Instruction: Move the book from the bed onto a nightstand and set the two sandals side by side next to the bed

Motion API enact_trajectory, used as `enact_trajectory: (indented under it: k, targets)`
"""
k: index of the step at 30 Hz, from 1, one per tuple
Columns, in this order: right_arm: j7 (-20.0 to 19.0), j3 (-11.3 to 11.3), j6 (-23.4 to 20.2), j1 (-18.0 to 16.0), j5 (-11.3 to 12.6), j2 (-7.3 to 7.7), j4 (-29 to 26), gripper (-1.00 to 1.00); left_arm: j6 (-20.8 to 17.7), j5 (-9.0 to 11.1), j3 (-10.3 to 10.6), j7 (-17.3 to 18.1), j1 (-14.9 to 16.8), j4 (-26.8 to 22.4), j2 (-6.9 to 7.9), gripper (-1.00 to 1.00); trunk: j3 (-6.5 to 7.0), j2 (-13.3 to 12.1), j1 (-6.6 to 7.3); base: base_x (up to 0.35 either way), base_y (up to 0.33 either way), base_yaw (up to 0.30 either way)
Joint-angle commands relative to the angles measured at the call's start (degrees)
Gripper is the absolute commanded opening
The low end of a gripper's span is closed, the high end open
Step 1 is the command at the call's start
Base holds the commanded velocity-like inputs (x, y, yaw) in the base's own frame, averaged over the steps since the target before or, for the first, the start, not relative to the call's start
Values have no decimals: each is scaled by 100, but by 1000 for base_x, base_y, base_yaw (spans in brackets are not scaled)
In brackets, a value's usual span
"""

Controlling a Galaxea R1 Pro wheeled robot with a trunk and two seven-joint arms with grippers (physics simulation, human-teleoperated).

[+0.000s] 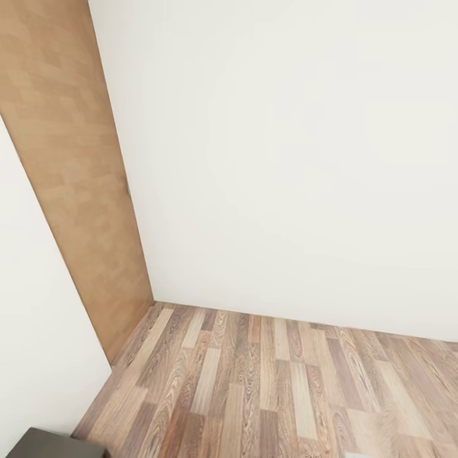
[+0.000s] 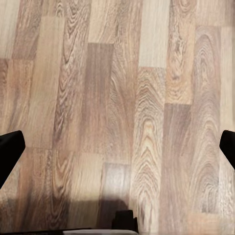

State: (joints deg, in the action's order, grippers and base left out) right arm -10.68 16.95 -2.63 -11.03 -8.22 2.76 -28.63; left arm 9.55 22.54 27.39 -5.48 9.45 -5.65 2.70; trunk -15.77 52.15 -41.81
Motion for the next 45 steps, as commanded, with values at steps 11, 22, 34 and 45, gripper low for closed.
enact_trajectory:
  k: [11, 22, 34, 45]
  targets:
    - [-52, 45, -27, -8, -73, -50, 100, 100, 12, 41, 40, -24, -28, -6, 13, 100, -7, 5, -1, 0, 0, -273]
    - [-54, 45, -27, -6, -76, -68, 118, 100, 12, 42, 40, -24, -31, -6, 25, 100, -7, 5, -1, 0, 0, -276]
    - [-57, 45, -27, -5, -81, -73, 120, 100, 12, 42, 40, -24, -31, -6, 5, 100, -7, 5, -1, 0, 0, -276]
    - [-54, 45, -27, -5, -83, -75, 121, 100, 12, 43, 39, -24, -31, -6, 16, 100, -7, 5, -1, 0, 0, -260]
